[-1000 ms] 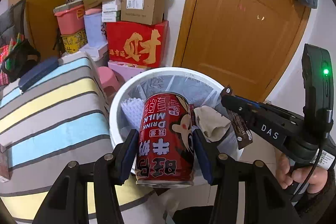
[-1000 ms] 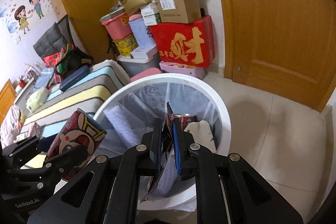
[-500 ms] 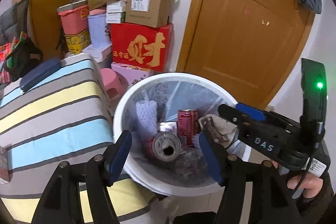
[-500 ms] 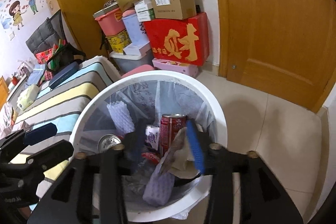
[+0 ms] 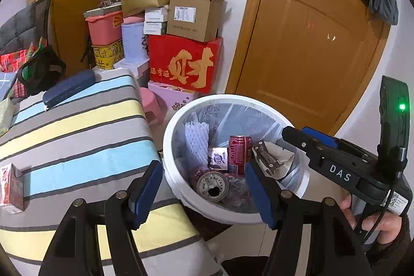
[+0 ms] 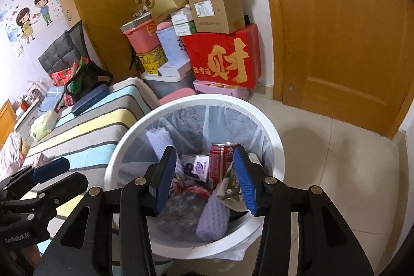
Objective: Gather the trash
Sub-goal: 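Move both grippers back over the table toward the carton and paper bag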
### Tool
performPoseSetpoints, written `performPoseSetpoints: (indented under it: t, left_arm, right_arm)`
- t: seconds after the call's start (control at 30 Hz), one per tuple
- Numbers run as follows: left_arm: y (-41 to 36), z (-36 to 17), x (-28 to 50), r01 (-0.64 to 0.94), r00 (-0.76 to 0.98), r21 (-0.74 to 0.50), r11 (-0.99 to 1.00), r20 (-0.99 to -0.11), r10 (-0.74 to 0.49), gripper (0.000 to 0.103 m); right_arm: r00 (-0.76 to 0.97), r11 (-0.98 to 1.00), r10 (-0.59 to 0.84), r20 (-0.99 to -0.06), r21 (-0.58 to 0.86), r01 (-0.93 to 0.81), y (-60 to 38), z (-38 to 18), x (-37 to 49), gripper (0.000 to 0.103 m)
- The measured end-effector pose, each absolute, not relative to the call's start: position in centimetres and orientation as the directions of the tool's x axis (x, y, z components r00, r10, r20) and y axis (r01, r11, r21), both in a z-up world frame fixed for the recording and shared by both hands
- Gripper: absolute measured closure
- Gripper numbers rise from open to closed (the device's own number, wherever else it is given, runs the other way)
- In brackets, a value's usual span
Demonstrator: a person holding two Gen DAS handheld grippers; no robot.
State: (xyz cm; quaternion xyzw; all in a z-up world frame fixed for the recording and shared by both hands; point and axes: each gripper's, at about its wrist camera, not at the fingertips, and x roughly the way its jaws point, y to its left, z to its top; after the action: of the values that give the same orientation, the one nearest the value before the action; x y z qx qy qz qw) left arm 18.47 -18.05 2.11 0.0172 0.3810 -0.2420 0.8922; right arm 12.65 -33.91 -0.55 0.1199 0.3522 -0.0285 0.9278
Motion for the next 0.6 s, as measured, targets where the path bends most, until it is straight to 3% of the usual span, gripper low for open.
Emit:
performPoseSetpoints:
  t: [0.6]
  left_arm:
    - [-12.5,4.5,13.9,0.379,0.689,-0.112,0.919,-0.629,-0.361,0.037]
  right_arm:
    - [0.786,0.977,0.065,-0.614,0.201,0.076,-30.0,0.8,10.9,0.055]
